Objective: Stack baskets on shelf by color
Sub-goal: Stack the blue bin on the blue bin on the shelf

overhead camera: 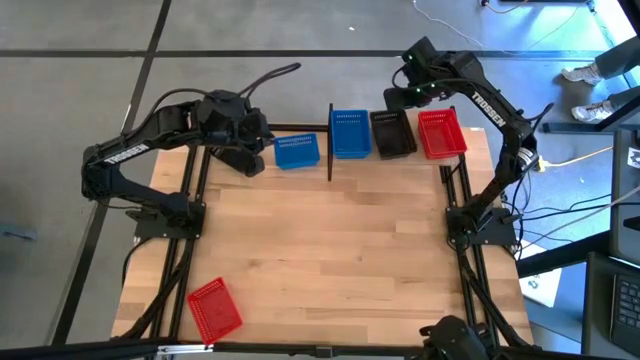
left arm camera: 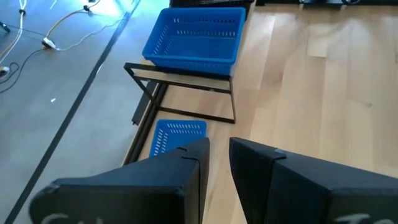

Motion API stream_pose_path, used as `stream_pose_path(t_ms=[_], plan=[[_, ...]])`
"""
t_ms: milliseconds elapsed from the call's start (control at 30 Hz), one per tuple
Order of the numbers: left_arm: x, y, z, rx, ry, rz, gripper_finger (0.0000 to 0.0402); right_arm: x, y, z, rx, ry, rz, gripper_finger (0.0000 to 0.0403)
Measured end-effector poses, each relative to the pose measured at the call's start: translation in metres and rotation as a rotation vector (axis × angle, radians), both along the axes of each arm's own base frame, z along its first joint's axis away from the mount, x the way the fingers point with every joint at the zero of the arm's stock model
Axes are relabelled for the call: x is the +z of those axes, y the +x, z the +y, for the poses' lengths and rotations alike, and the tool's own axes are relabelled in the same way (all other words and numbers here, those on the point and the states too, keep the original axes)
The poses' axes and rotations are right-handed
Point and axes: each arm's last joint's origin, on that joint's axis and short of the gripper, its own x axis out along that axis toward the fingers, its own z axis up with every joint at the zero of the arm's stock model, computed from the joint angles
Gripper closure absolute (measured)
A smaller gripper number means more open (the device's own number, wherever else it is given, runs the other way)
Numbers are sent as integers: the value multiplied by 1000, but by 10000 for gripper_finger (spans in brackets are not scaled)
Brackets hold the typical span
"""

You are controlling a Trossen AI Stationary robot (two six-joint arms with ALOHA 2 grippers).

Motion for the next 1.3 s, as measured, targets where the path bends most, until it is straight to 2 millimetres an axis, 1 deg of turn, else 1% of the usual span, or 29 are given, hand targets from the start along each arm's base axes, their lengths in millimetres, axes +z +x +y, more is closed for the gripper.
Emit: stream_pose_path(t_ms=[167,267,367,533,633,700,767,900,967,1033,1100,1200,1300], plan=[[-1,-1,0,1,-4,11,346,2,1,-1,12,-24,-13,337],[-3,-3,0,36,-6,37,347,14,1,1,54,-70,-28,337],[-6,-8,6,208,-42,39,347,35,5,11,144,-148,-49,337],[-17,-25,17,506,-203,77,346,69,17,42,331,-276,-102,336],[-34,-31,28,695,-325,64,347,82,24,62,439,-332,-122,336],[-52,-33,35,817,-406,68,347,87,28,75,489,-350,-139,336],[-70,-35,40,886,-493,85,347,90,32,85,539,-364,-147,336],[-104,-38,45,891,-664,175,347,92,39,97,612,-377,-147,336],[-117,-37,46,879,-685,194,347,92,41,101,629,-378,-148,336],[-127,-33,48,856,-679,172,347,92,42,103,638,-377,-150,336],[-131,-26,52,816,-671,108,347,92,43,104,642,-376,-151,336],[-127,-19,57,721,-651,27,347,92,43,104,642,-376,-151,336],[-124,-16,59,637,-611,21,347,92,43,104,641,-376,-151,336]])
